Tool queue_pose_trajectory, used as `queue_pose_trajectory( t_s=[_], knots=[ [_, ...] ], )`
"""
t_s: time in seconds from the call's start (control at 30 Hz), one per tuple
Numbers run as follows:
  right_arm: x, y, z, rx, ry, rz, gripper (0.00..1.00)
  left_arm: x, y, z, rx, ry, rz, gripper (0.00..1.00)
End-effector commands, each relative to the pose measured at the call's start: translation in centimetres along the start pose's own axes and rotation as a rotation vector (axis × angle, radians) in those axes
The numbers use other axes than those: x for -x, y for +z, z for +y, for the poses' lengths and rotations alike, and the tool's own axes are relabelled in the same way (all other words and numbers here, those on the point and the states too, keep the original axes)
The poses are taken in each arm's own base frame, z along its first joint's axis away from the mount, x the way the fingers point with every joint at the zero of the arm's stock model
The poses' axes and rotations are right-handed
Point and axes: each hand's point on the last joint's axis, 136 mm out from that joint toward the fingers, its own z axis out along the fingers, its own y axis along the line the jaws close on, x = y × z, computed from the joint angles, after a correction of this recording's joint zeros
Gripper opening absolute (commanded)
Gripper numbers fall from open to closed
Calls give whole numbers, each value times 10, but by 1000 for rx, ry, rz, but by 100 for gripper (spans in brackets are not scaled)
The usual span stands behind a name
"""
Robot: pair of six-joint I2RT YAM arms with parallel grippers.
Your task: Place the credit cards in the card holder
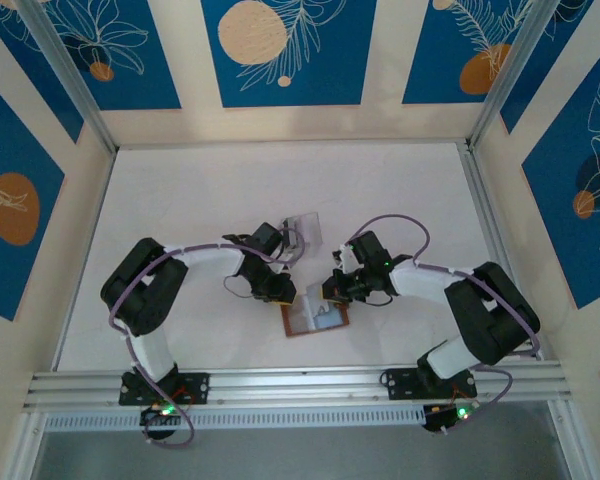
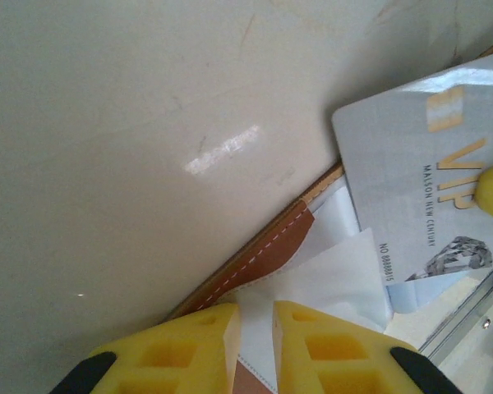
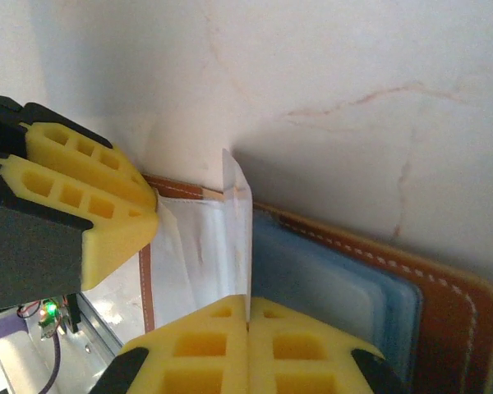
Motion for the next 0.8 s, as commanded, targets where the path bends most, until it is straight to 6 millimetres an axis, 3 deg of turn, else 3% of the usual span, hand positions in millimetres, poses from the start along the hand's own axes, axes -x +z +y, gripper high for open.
queue_pose_trajectory(
  t_s=[0.0, 0.57, 0.77],
  knots=[
    [1, 7, 2, 37, -66, 14, 0, -25, 15, 24, 96, -17, 96, 20],
    [-2, 12, 23, 220, -67, 29, 0, -29, 19, 28, 101, -36, 104, 20],
    [-13, 16, 16, 209, -40, 59, 0, -28, 19, 28, 100, -34, 101, 20]
  ],
)
